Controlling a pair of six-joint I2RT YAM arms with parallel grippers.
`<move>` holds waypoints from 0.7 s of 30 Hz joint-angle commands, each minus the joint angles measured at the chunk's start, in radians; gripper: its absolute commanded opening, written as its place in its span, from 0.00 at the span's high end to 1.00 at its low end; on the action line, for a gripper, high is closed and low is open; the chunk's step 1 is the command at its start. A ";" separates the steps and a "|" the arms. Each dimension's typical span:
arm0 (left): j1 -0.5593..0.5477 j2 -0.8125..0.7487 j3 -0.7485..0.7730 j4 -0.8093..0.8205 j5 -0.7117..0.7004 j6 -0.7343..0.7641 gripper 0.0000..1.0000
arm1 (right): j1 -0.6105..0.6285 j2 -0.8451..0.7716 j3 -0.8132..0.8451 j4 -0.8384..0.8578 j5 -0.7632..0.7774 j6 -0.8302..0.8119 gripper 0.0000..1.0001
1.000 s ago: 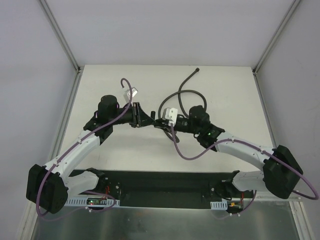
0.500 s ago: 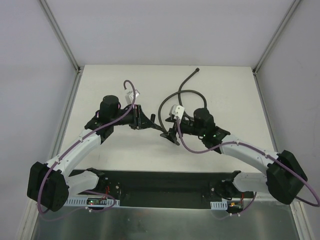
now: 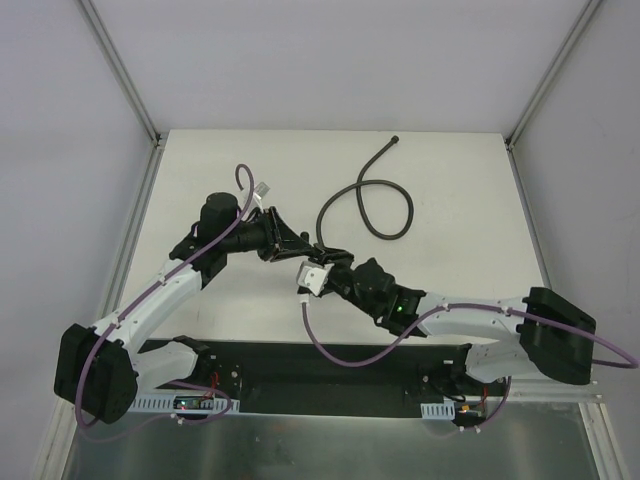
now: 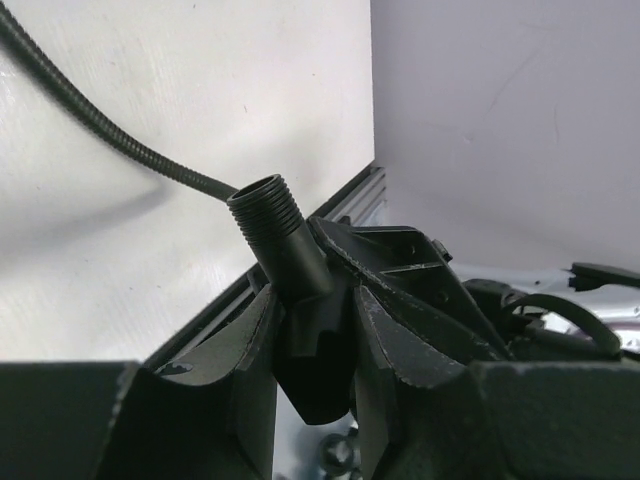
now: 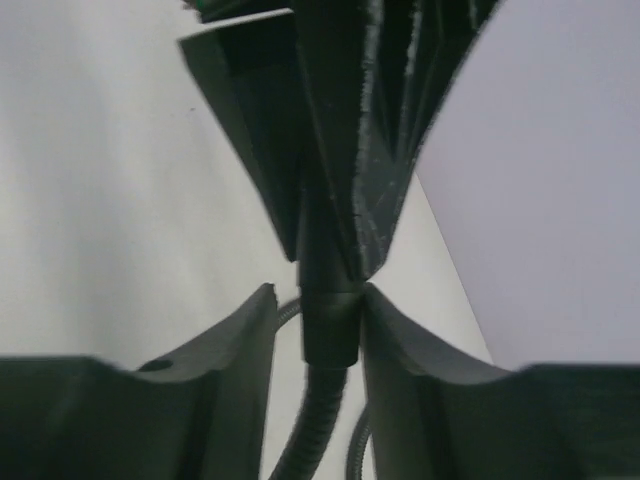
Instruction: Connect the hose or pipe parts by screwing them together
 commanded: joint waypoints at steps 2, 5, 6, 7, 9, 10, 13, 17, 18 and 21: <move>-0.005 -0.037 0.004 0.060 0.055 -0.068 1.00 | 0.036 0.077 0.054 0.174 0.147 -0.085 0.88; -0.003 -0.032 0.008 0.058 0.071 0.044 1.00 | 0.023 0.065 0.063 0.135 0.114 -0.019 0.99; -0.003 -0.027 0.009 0.055 0.073 0.094 1.00 | 0.016 0.057 0.063 0.116 0.059 0.029 0.99; -0.003 -0.023 0.012 0.031 0.067 0.195 1.00 | -0.016 0.038 0.061 0.083 0.019 0.059 0.99; -0.003 0.012 0.031 0.005 0.065 0.300 1.00 | -0.079 0.008 0.070 0.017 -0.202 0.154 0.99; -0.003 0.038 0.034 0.002 0.078 0.385 1.00 | -0.168 -0.007 0.081 -0.063 -0.320 0.255 0.99; -0.005 0.074 0.043 0.009 0.131 0.542 1.00 | -0.326 0.002 0.113 -0.108 -0.696 0.442 0.99; -0.005 0.141 0.055 0.011 0.221 0.685 1.00 | -0.440 0.049 0.132 -0.070 -1.030 0.584 0.99; -0.005 0.151 0.058 0.014 0.237 0.702 1.00 | -0.452 0.083 0.136 -0.065 -1.133 0.613 0.99; -0.006 0.177 0.064 0.022 0.291 0.737 1.00 | -0.489 0.144 0.184 -0.060 -1.270 0.713 0.99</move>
